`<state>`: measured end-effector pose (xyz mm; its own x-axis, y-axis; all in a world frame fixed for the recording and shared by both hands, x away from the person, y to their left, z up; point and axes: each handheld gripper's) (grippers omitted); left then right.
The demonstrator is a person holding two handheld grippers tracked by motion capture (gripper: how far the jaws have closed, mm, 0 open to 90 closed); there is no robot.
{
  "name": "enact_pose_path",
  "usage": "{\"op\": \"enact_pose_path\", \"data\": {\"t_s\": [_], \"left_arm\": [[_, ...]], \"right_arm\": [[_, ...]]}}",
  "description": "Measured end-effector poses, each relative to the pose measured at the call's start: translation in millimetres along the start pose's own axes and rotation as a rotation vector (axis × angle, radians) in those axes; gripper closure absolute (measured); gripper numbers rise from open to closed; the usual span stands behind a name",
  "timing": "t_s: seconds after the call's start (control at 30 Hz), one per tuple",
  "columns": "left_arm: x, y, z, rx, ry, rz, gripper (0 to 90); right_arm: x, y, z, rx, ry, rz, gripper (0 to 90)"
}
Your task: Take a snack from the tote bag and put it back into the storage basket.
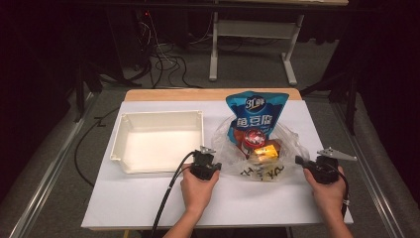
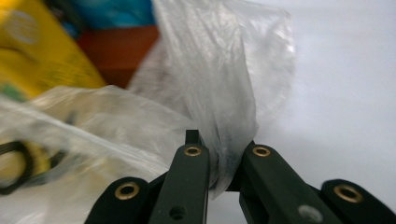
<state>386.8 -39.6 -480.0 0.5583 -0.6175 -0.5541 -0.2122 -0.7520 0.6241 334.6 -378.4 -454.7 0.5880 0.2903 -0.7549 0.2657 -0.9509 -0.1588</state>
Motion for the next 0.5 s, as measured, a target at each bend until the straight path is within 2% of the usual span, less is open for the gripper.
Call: {"op": "enact_pose_path", "data": {"t_s": [0.03,0.1,0.13,0.17,0.23,0.3,0.43,0.5], "left_arm": [[-0.8,-1.4,-0.7,-0.012,0.006,0.005,90.0],[-3.4,-2.2,-1.2,-0.038,0.014,0.039,90.0],[-6.1,-1.2,-1.4,-0.038,0.025,0.050,89.8],[-10.5,1.2,-2.3,-0.039,0.050,0.067,89.0],[-19.9,8.5,-6.9,-0.055,0.106,0.091,77.4],[-30.8,16.9,-13.9,-0.083,0.143,0.143,66.3],[-46.0,38.4,-29.4,-0.141,0.186,0.210,51.0],[-49.0,51.4,-35.8,-0.150,0.208,0.222,44.0]], "right_arm": [[3.3,3.1,0.6,0.012,-0.018,0.008,90.0],[11.2,9.1,2.8,0.026,-0.037,-0.003,90.0],[12.1,8.0,3.9,0.048,-0.042,-0.017,90.0],[12.1,7.5,3.8,0.036,-0.037,-0.022,89.8],[8.1,3.8,2.8,0.016,-0.025,-0.020,87.3],[2.8,1.9,2.2,0.005,-0.004,-0.017,86.8],[-4.8,0.1,1.9,-0.005,0.032,-0.010,86.8],[-6.6,-2.3,1.4,-0.008,0.035,-0.007,86.9]]}}
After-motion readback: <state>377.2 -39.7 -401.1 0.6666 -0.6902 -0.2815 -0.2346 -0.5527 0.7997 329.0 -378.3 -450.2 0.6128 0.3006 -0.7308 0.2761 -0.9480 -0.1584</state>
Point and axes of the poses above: each handheld gripper's, and its own axes: x roughly forward along the jaws, z roughly out of its underside, y roughly to its right, and after that the axes turned 13 degrees about -y, right-handed
